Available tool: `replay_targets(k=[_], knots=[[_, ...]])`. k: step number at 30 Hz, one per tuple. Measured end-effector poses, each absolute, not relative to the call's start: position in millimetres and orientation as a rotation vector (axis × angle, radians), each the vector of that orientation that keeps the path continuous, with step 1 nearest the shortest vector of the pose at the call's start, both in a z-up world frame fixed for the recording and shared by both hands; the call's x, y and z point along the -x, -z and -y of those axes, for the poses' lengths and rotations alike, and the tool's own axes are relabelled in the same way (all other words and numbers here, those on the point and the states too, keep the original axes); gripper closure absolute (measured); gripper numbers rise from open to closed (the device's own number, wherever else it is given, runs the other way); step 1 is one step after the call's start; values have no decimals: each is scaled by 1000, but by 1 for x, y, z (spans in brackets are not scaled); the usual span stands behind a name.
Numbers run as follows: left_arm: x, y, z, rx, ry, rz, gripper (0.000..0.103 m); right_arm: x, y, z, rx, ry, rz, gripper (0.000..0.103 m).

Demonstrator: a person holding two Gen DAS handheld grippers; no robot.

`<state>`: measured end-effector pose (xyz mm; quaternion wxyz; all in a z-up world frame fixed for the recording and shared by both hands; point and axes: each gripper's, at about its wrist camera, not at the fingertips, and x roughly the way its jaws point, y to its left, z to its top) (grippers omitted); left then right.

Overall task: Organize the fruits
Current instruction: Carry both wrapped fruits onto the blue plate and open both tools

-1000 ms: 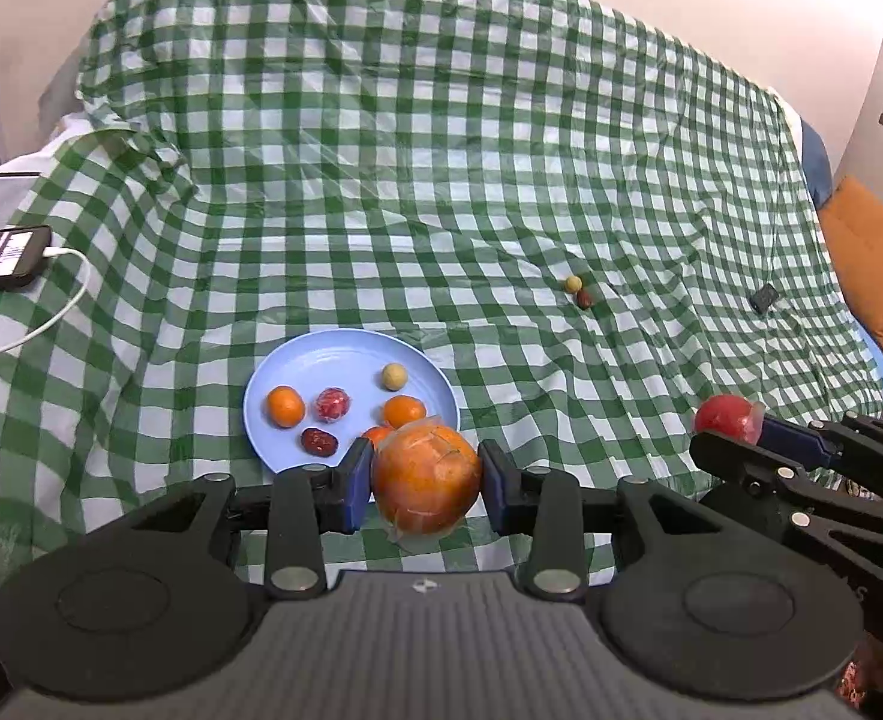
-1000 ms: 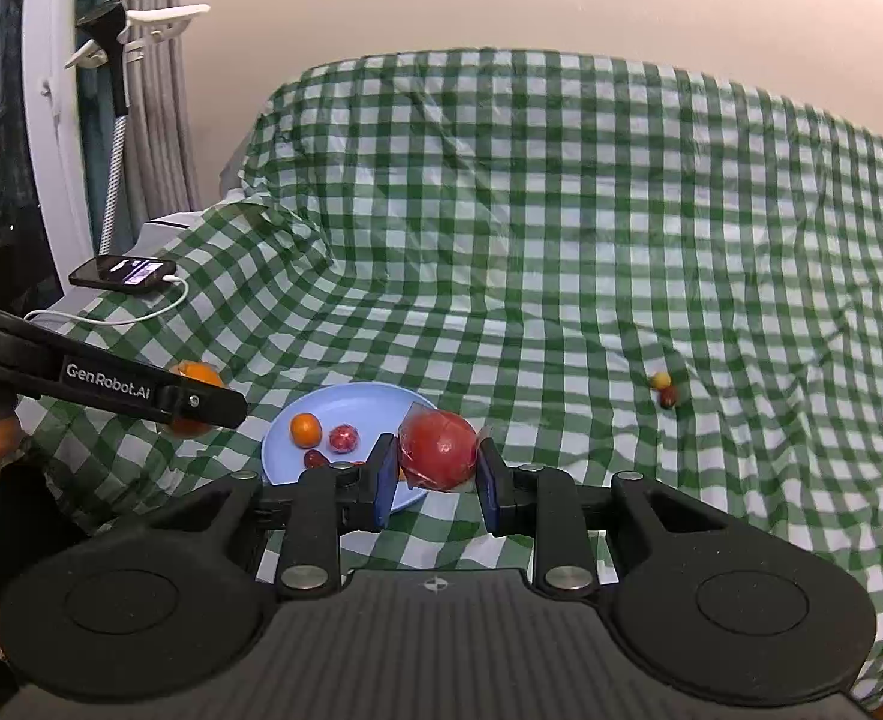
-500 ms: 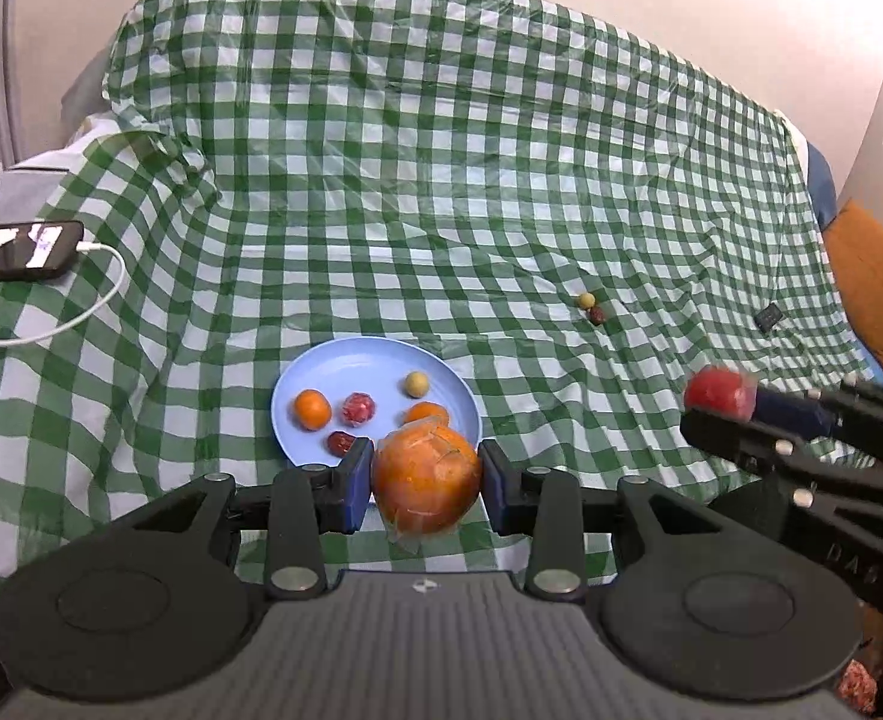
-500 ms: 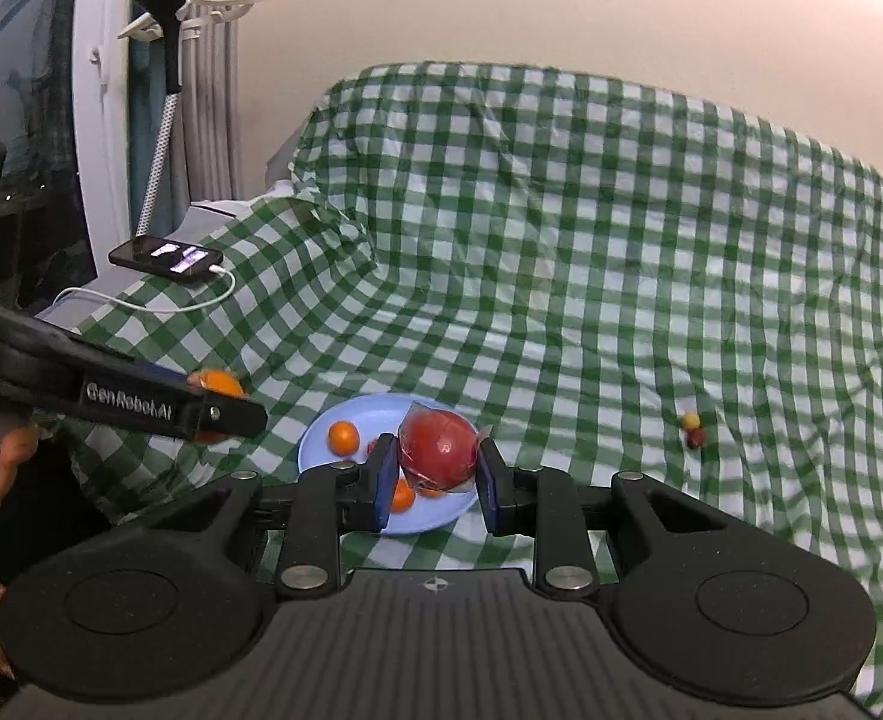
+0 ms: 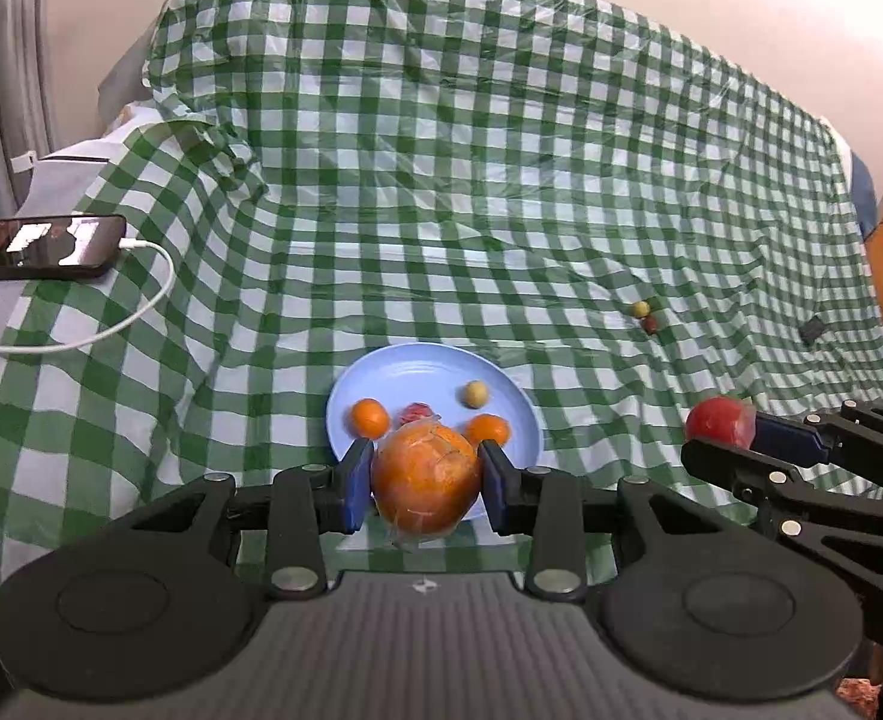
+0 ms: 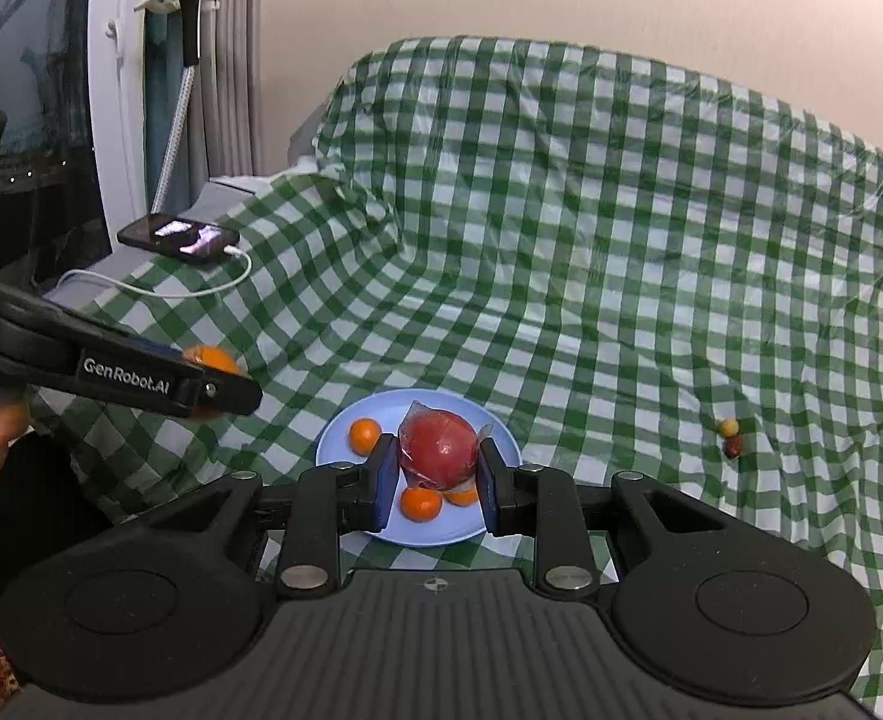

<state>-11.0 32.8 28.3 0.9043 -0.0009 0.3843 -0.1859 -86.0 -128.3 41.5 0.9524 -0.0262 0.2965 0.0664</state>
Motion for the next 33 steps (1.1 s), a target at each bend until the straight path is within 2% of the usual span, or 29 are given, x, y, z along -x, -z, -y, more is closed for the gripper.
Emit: replay_targets(k=[15, 33], knots=[[-55, -12, -5, -75, 347, -851, 62, 24, 0, 147, -11, -111, -695, 74], [-143, 67, 36, -170, 334, -1017, 62, -54, 75, 149, -32, -130, -860, 74]])
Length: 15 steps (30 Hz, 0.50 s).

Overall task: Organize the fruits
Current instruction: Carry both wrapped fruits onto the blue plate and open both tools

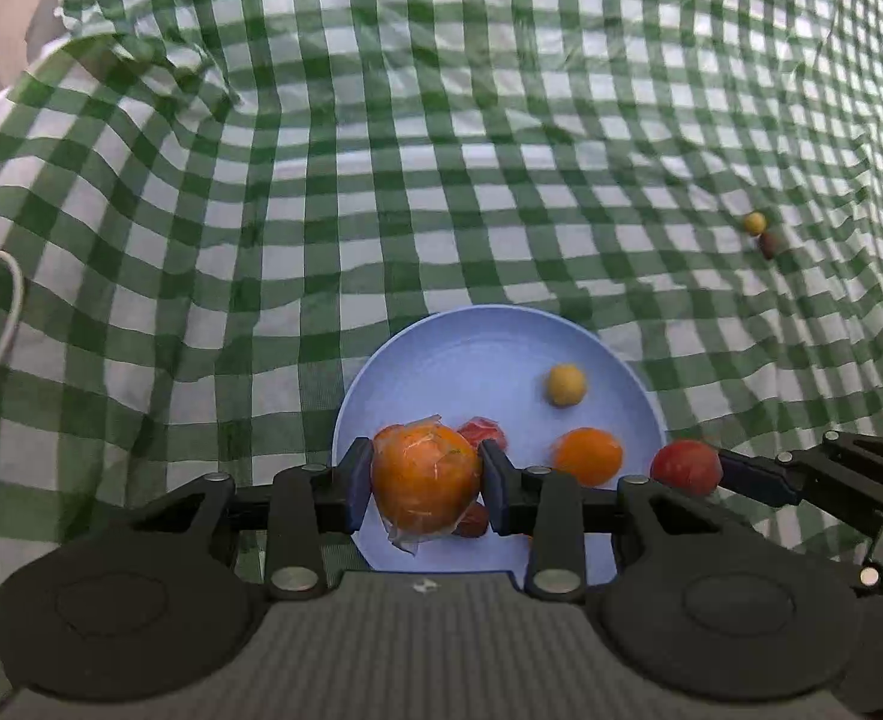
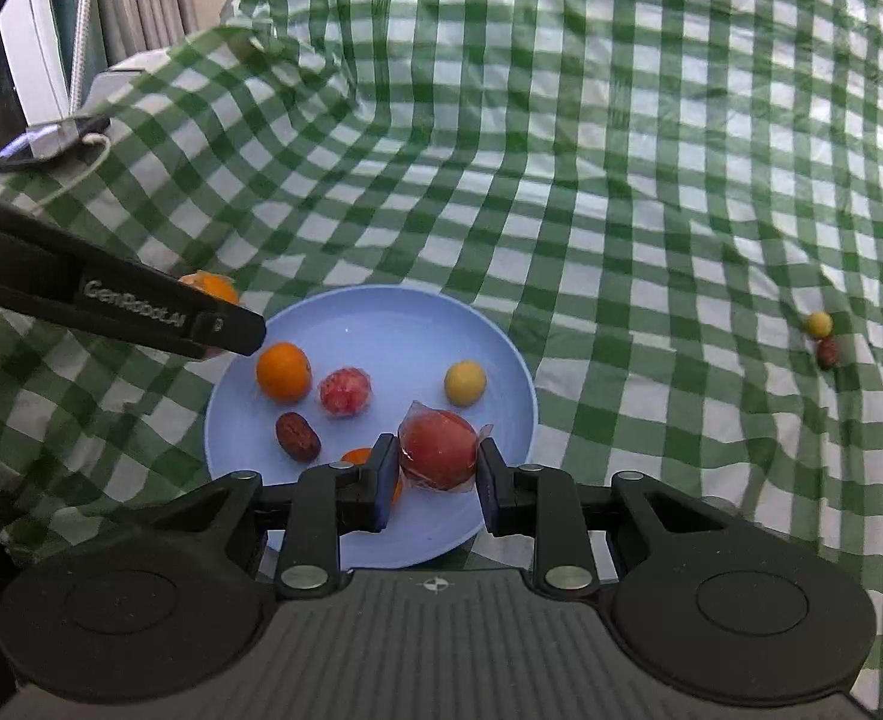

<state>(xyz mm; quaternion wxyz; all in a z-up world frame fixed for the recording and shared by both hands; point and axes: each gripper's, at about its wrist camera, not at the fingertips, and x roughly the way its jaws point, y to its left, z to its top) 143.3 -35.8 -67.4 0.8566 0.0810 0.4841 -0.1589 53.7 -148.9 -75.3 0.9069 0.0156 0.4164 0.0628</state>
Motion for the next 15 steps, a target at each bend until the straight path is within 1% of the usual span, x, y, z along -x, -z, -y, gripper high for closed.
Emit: replay_targets(k=[10, 11, 12, 13, 14, 15], knots=[[-163, 96, 54, -217, 367, -1057, 60, -76, 98, 148, -34, -158, -921, 74], [-164, 96, 55, -215, 368, -1061, 49, -78, 100, 149, -40, -162, -925, 73], [-165, 93, 55, -218, 367, -1071, 41, -80, 101, 150, -53, -171, -936, 72], [-164, 84, 53, -208, 360, -1062, 25, -83, 102, 151, -60, -171, -962, 65], [-160, 71, 45, -166, 335, -1015, 7, -86, 100, 152, -77, -143, -994, 58], [-153, 60, 36, -110, 311, -958, 0, -87, 96, 155, -122, -89, -999, 39]])
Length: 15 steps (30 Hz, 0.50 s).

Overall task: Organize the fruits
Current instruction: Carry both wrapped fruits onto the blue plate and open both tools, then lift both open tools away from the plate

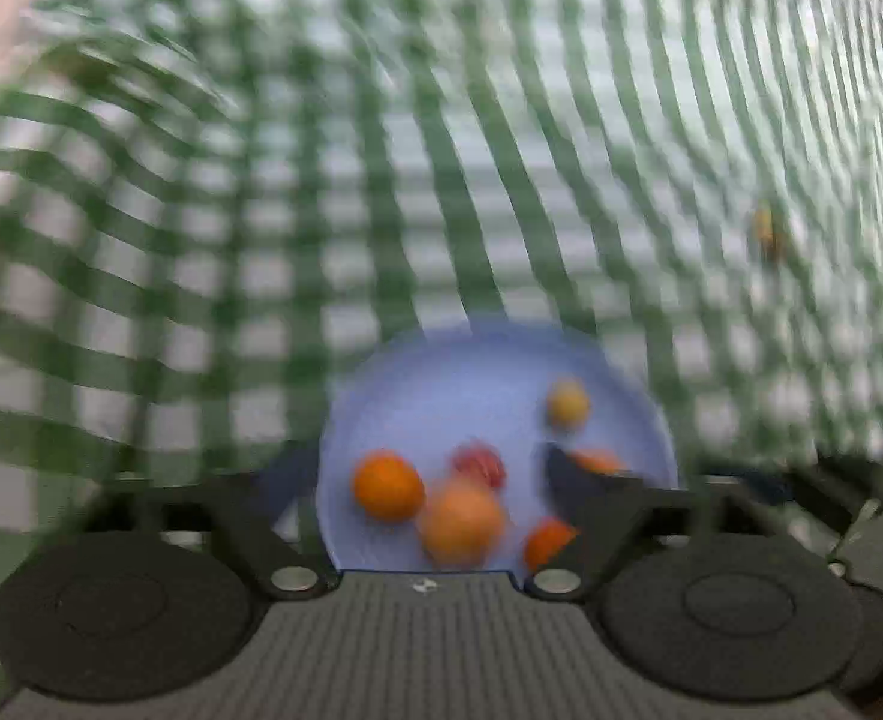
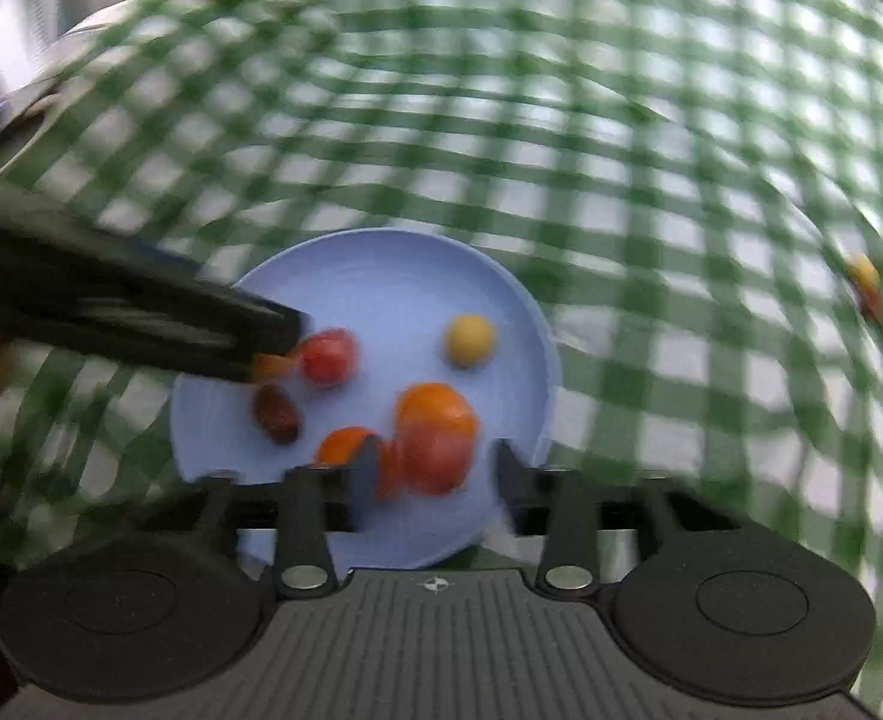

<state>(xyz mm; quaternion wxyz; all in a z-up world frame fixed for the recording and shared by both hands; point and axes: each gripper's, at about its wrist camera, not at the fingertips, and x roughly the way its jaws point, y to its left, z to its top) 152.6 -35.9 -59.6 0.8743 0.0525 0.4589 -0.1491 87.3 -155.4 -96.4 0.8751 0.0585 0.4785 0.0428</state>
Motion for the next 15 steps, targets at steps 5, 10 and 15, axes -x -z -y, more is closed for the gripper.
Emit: replay_targets(k=[5, 10, 15], knots=[[-139, 34, 33, -176, 348, -894, 0, -90, 73, 156, -136, 70, -931, 14], [-96, -1, 8, -65, 342, -848, 0, -77, 32, 164, -200, 239, -894, 9], [-52, -26, -30, 14, 336, -830, 0, -75, -25, 153, -206, 256, -848, 8]])
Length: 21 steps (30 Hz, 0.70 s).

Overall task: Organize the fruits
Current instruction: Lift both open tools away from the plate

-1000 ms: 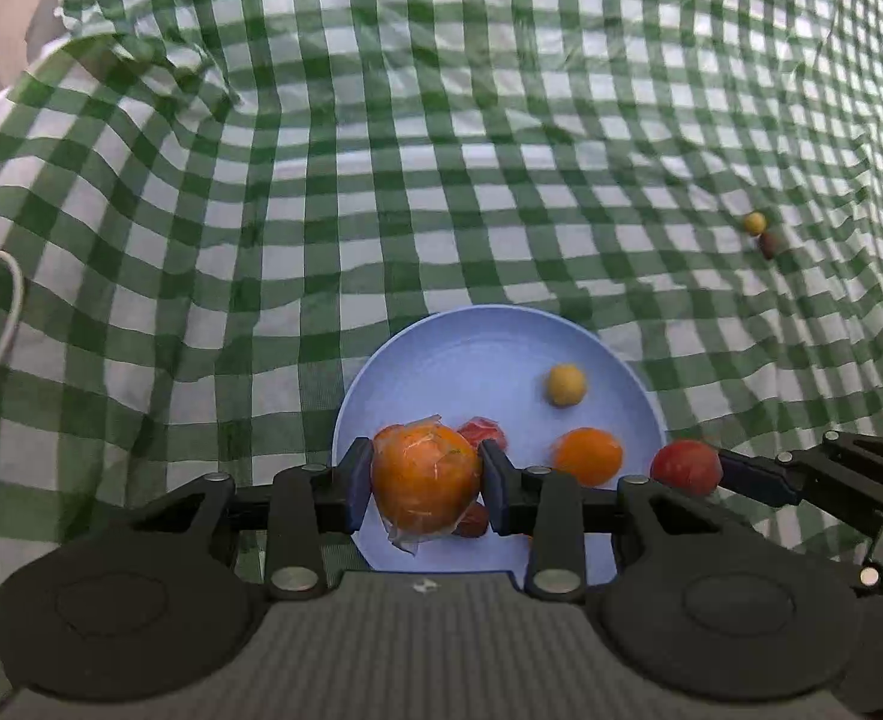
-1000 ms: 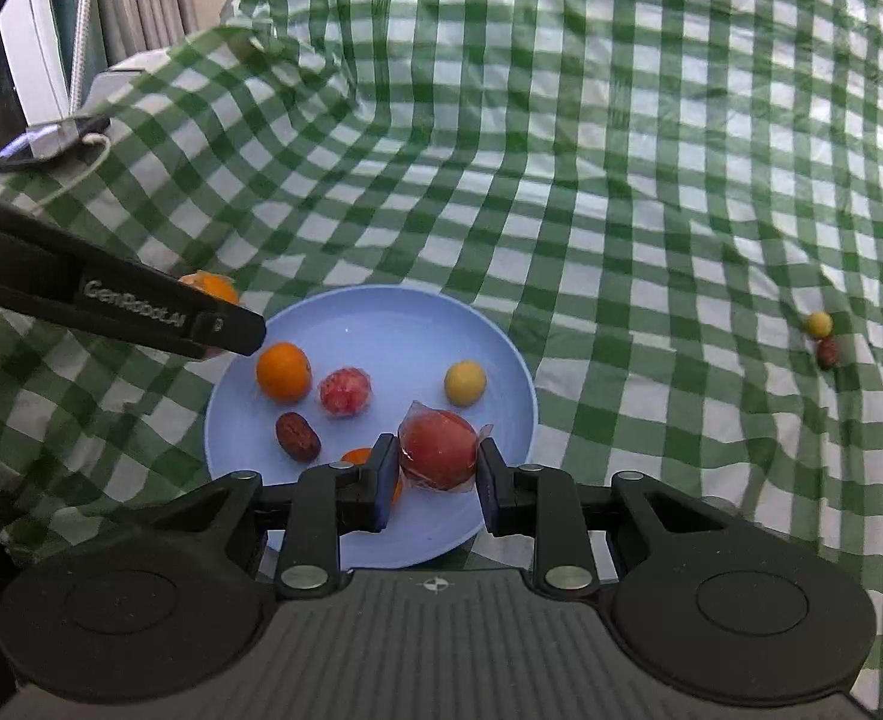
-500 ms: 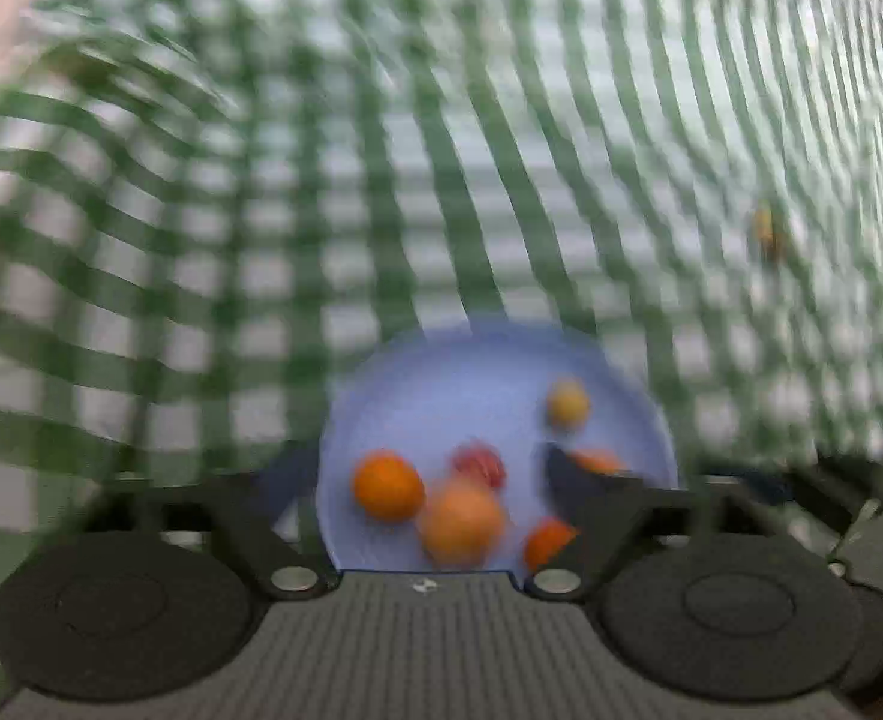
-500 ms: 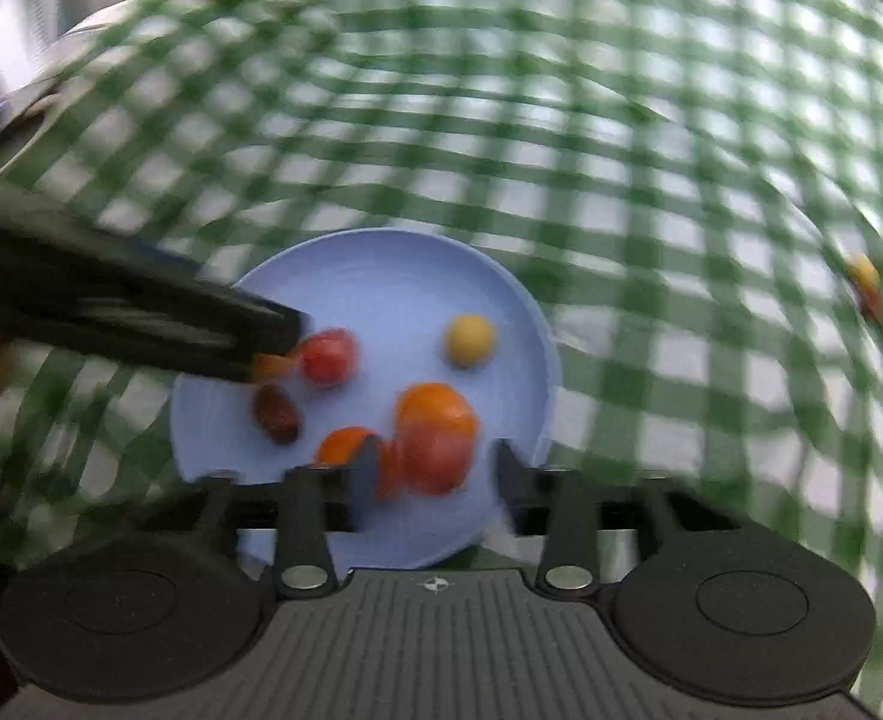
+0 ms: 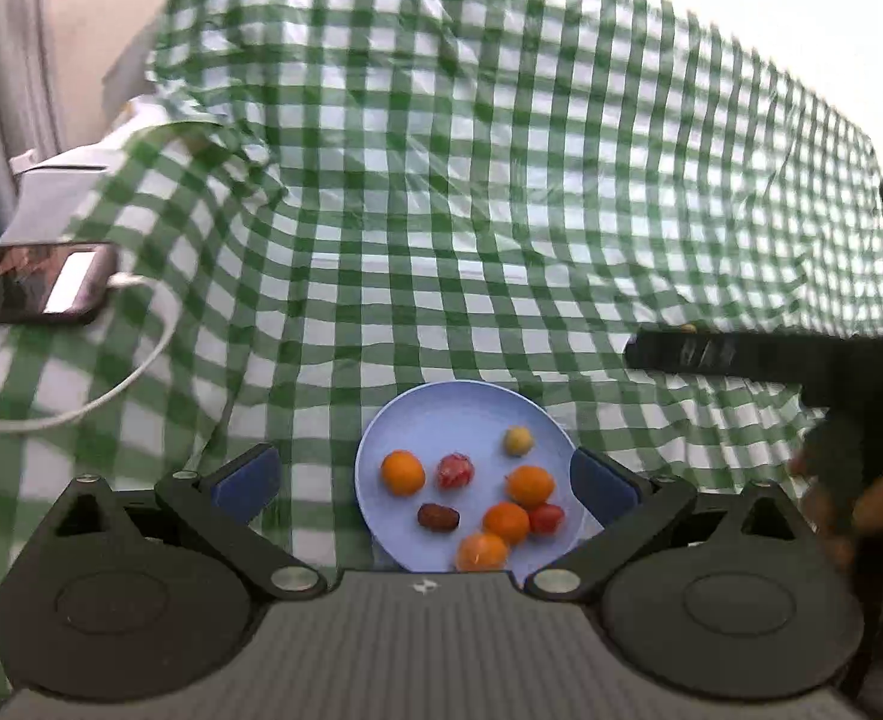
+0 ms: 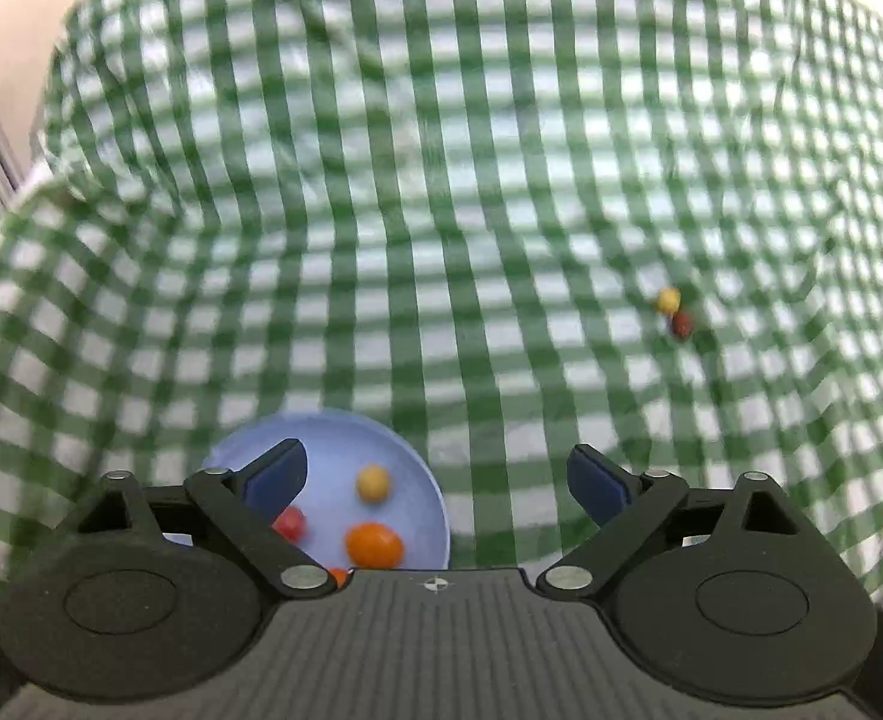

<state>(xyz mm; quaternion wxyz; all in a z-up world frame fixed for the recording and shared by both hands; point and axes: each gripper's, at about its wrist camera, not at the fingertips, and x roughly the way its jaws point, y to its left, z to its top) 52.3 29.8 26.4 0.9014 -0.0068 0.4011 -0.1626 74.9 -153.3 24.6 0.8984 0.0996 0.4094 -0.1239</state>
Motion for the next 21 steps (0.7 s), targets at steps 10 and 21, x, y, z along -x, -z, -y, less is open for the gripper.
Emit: replay_targets(k=[10, 21], knots=[[12, -44, -111, 59, 298, -717, 0, -54, -150, 66, 6, 232, -623, 1], [24, -51, -123, 57, 295, -679, 0, 31, -83, 68, -14, 242, -762, 1]])
